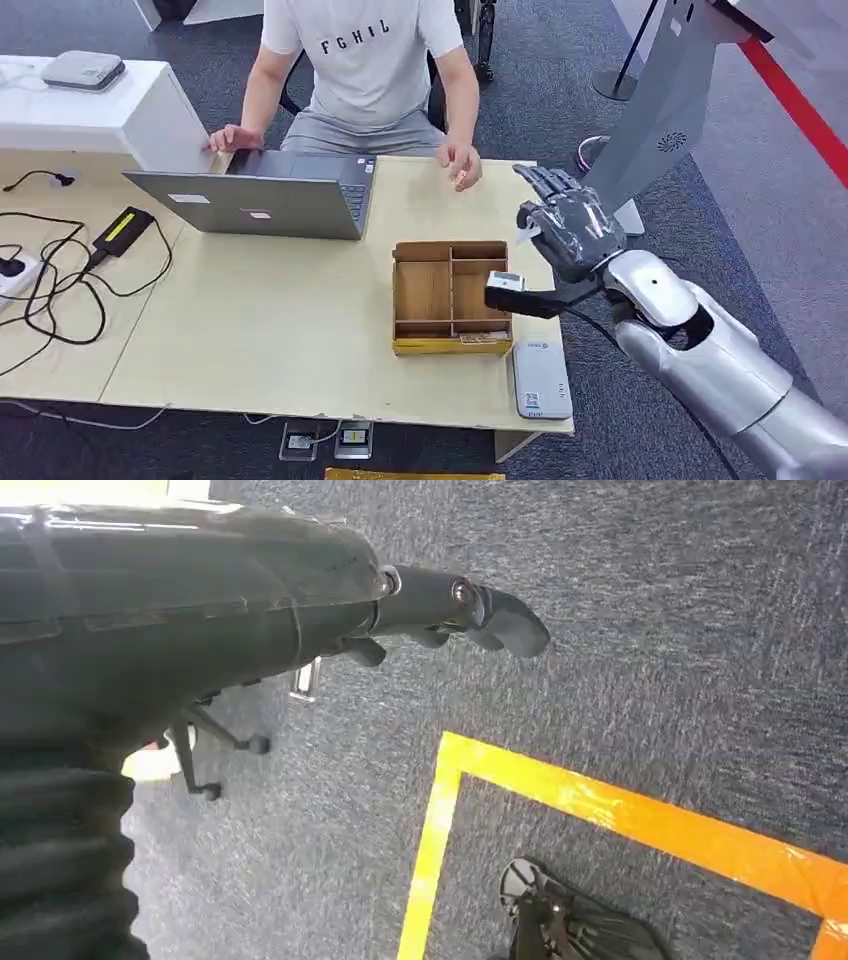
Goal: Pass the card to the sensor for recognition and then transmit it.
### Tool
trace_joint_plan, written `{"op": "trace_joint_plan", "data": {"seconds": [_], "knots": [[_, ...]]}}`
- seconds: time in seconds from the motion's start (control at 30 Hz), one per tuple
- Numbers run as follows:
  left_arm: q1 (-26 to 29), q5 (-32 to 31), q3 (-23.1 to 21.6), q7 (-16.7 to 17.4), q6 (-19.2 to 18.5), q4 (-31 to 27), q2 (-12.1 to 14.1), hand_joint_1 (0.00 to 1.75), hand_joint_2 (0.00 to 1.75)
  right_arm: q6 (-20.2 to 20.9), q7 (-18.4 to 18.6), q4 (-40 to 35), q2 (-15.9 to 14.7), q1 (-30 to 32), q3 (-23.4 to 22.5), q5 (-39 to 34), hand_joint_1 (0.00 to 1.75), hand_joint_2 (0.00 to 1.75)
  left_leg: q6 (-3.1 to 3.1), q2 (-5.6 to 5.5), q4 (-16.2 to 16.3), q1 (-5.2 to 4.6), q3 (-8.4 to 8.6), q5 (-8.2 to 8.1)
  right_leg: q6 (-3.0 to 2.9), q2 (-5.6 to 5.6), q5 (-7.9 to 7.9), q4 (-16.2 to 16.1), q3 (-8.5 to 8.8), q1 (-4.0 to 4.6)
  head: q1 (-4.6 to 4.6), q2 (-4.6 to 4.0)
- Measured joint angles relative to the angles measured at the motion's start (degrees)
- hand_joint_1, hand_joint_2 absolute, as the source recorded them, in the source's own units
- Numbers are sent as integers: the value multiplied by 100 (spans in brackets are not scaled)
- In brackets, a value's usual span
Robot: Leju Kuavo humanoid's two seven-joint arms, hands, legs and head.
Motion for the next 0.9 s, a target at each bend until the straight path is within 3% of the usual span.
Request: {"op": "trace_joint_plan", "data": {"seconds": [0.3, 0.57, 0.6, 0.63, 0.67, 0.7, 0.9], "knots": [[0, 11, -37, 0, -70, 0, 11, 0, 0, -66, -144, 1319, 875, -426, 157, 94, 175, 175, 0, -1, 0, 0, -1, 0, 0, 0, 0, 1, -2, 0, -2, 0], [1, 28, -39, 7, -94, 0, 13, 0, 0, -168, -192, 2051, 1405, -541, 153, 317, 175, 175, 0, 1, 0, 0, 2, 0, 0, 5, 0, 1, -3, 0, -2, 0], [1, 28, -39, 11, -94, 0, 13, 0, 0, -181, -201, 2115, 1453, -541, 151, 359, 168, 175, 0, 2, 0, 0, 2, 0, 0, 4, 0, 1, -3, 0, -2, 0], [2, 28, -42, 11, -96, 0, 13, 0, 0, -195, -212, 2174, 1499, -541, 146, 402, 98, 175, 0, 1, 0, 0, 2, 0, 0, 3, 0, 1, -3, 0, 0, 0], [4, 28, -42, 11, -96, 0, 13, 0, 0, -205, -214, 2222, 1534, -541, 142, 433, 0, 175, 0, 1, 0, 0, 2, 0, 0, 2, 0, 0, -3, 0, -2, 0], [7, 28, -42, 11, -96, 0, 15, 0, 0, -223, -216, 2271, 1575, -540, 133, 476, 0, 0, 0, 1, 0, 0, 2, 0, 0, 3, 0, 0, -3, 0, 0, 2], [11, 77, -50, 4, -116, 0, 15, 0, 0, -612, -407, 2519, 1739, -527, 44, 741, 0, 0, 0, 2, 0, 0, 3, 0, 0, 5, 0, 0, -4, 0, 0, 0]]}}
